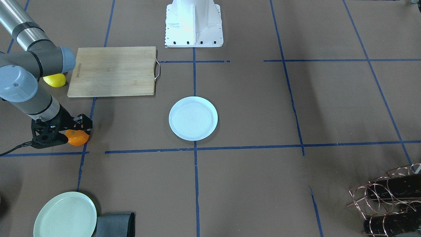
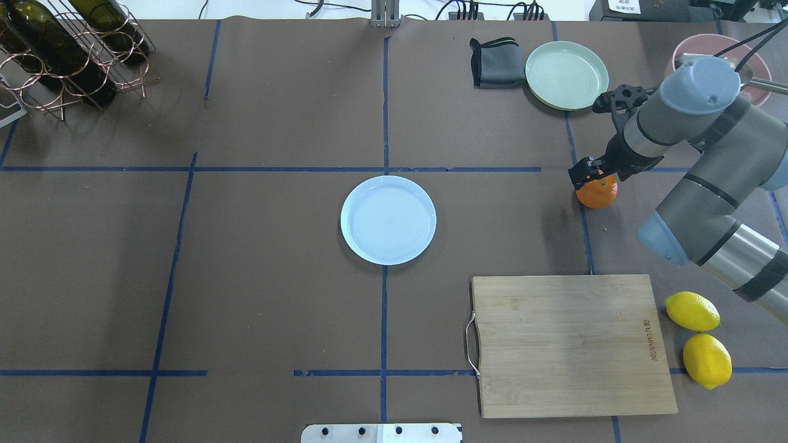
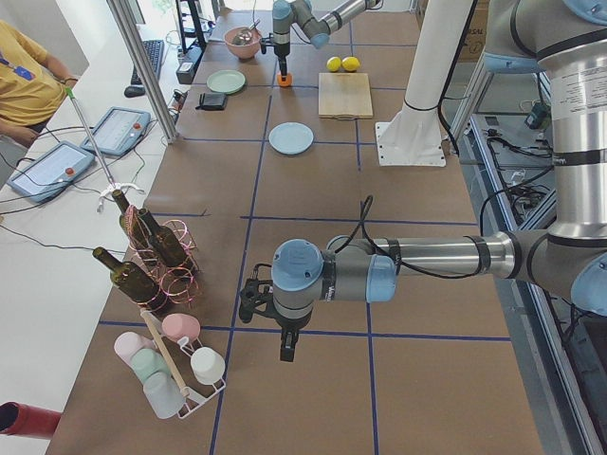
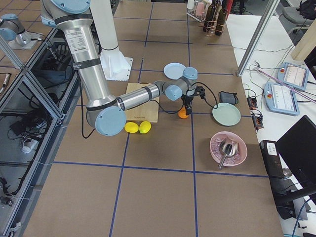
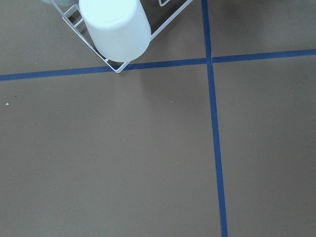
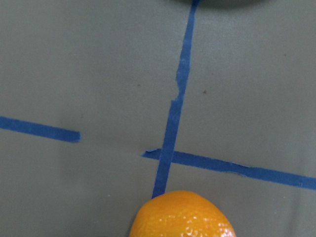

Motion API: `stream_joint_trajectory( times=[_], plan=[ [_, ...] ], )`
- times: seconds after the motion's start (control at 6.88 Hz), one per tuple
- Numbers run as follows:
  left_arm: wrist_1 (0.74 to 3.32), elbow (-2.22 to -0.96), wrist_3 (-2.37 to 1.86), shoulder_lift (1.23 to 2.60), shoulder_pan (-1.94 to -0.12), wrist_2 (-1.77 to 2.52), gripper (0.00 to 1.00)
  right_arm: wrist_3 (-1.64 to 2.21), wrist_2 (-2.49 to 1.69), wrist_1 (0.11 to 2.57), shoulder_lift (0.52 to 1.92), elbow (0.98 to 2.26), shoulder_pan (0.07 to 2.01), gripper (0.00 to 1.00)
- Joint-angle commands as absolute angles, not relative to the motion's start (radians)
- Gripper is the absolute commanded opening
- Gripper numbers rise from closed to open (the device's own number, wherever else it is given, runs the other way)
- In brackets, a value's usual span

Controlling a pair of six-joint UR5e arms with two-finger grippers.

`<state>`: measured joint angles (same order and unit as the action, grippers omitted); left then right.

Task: Pick orange to plate
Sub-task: 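Reach the right gripper down over the orange and grasp it, then lift the orange with the right gripper and carry it over the white plate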

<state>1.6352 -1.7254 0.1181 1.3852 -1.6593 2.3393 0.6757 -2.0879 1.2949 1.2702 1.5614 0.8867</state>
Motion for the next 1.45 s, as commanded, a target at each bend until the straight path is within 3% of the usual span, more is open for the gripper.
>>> stream_joint_trajectory(
  times=[0.0, 0.15, 0.29, 0.44, 0.58, 0.87, 1.31],
  plan=[
    [1.635, -1.726, 0.118, 1.385, -1.660, 2.339, 1.00, 0.675, -2.065, 1.295, 1.279, 1.551, 0.870, 1.00],
    [1.635, -1.726, 0.118, 1.385, -1.660, 2.339, 1.00, 0.676, -2.063, 1.293, 1.279, 1.542, 0.856, 1.00],
    [1.635, -1.726, 0.118, 1.385, -1.660, 2.339, 1.00, 0.676, -2.065, 1.295, 1.272, 1.536, 0.853, 0.89],
    [1.635, -1.726, 0.118, 1.385, -1.660, 2.341, 1.00, 0.676, -2.066, 1.295, 1.263, 1.536, 0.851, 0.40],
    [1.635, -1.727, 0.118, 1.385, -1.660, 2.341, 1.00, 0.678, -2.069, 1.295, 1.255, 1.549, 0.851, 0.12],
    [1.635, -1.729, 0.118, 1.385, -1.660, 2.341, 1.00, 0.772, -2.075, 1.315, 1.185, 1.589, 0.850, 0.11],
    [1.635, -1.733, 0.118, 1.385, -1.660, 2.344, 1.00, 1.113, -2.013, 1.443, 0.938, 1.575, 0.697, 0.12]
  ],
)
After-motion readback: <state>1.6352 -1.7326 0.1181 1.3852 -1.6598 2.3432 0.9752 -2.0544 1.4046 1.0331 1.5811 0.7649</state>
